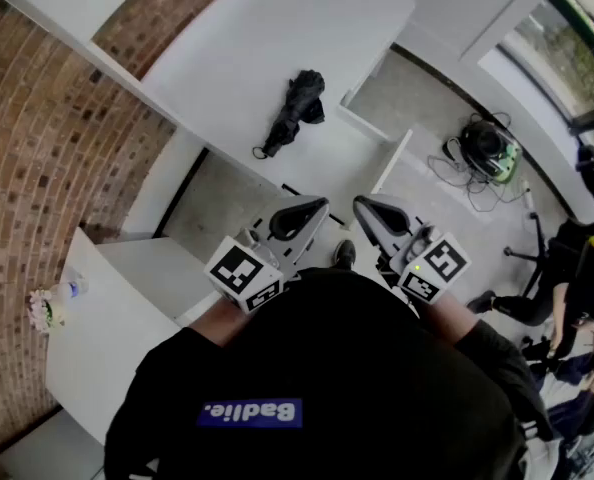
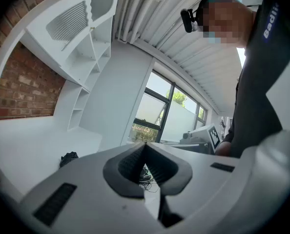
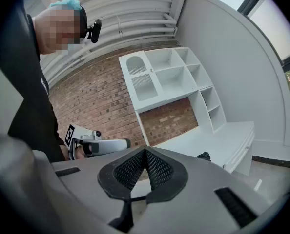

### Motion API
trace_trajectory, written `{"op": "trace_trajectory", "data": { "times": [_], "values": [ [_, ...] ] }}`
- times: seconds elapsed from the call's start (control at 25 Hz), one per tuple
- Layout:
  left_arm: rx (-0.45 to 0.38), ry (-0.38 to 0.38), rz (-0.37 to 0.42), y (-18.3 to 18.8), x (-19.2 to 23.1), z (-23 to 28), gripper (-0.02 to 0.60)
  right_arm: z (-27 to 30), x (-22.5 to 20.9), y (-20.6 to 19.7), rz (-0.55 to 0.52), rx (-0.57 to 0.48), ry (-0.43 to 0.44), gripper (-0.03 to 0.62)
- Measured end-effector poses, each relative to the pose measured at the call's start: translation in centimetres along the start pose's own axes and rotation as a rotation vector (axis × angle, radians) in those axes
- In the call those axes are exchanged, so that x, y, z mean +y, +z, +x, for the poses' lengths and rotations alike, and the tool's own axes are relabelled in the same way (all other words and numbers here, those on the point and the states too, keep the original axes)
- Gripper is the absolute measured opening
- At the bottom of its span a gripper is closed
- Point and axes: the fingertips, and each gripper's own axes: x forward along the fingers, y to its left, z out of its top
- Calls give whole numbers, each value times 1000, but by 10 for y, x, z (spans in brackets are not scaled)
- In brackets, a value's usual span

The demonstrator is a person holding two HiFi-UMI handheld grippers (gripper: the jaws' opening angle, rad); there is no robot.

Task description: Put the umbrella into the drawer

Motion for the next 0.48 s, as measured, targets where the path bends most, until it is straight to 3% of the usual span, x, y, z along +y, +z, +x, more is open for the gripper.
{"op": "trace_trajectory", "data": {
  "times": [0.48],
  "values": [
    [-17,2,0,0,-3,-8,3,-1,7,-4,-12,12,-4,29]
  ]
}}
